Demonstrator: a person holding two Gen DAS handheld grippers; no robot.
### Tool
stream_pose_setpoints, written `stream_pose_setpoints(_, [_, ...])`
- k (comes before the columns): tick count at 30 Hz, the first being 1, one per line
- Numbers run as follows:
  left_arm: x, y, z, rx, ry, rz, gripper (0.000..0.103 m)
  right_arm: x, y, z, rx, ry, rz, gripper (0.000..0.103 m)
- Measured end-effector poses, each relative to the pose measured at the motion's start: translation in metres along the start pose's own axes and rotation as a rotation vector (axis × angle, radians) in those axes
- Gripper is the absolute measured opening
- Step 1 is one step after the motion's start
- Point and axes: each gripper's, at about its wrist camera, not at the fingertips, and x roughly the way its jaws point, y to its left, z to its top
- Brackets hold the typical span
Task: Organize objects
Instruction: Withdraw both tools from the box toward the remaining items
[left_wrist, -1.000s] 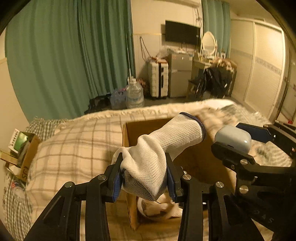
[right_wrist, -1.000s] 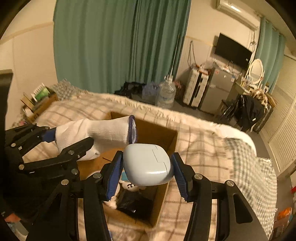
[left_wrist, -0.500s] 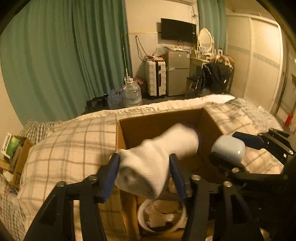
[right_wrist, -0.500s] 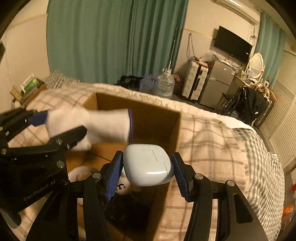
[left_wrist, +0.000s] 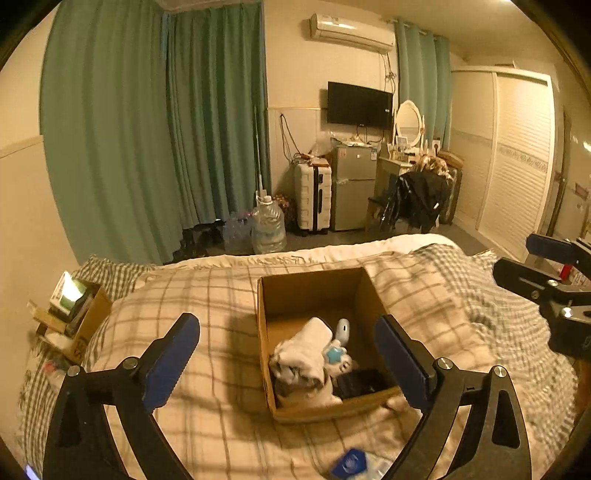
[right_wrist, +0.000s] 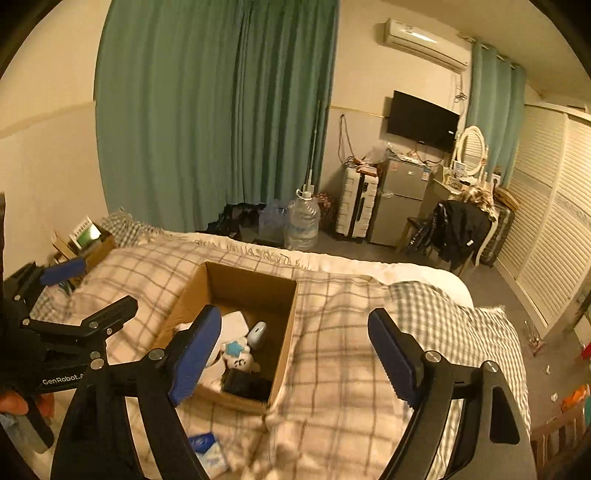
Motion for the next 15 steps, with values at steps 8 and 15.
stream_pose_setpoints(8, [-0.042,0.002,-0.044,-0.032,0.010,0.003,0.099,-0.049,0.011,-0.050,0.005,0.021,-0.002,0.084])
stream_pose_setpoints(15, [-0.022,-0.002,-0.114,-0.038,0.102,-0.026,0.099,-0.027,0.036,-0.122,0.017,0.077,-0.011,0.084])
